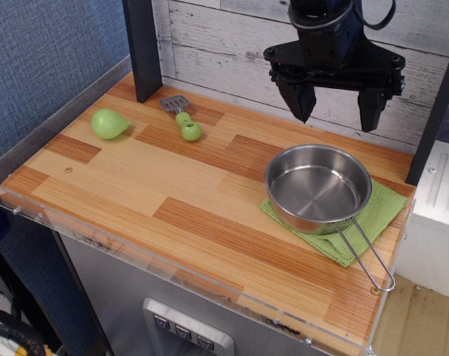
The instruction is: Put the pear inside of the silver pot.
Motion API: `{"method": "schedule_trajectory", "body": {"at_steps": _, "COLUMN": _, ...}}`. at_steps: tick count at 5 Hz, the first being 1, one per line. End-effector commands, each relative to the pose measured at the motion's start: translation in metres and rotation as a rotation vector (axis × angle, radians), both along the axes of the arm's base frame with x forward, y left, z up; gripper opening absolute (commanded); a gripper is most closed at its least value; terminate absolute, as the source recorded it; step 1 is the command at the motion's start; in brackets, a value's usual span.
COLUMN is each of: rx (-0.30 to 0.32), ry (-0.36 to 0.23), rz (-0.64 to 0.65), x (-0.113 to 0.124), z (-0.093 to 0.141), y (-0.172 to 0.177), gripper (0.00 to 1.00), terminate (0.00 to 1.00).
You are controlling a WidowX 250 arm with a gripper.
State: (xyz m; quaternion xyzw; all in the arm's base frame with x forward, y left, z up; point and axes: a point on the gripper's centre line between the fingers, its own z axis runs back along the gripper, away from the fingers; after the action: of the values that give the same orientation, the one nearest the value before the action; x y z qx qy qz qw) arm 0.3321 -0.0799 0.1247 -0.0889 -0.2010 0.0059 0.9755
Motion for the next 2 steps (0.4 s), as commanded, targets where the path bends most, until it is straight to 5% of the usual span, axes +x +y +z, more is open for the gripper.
{"method": "schedule_trajectory", "body": {"at_steps": 1, "rx": 0.0, "ry": 0.0, "rz": 0.0, "x": 0.0, "z": 0.0, "y": 0.0, "gripper": 1.0, "terminate": 0.0}}
{"method": "schedule_trajectory", "body": {"at_steps": 2, "rx": 0.008, "ry": -0.018, "rz": 0.044, "x": 0.009, "z": 0.006, "y": 0.031, "gripper": 1.0, "terminate": 0.0}}
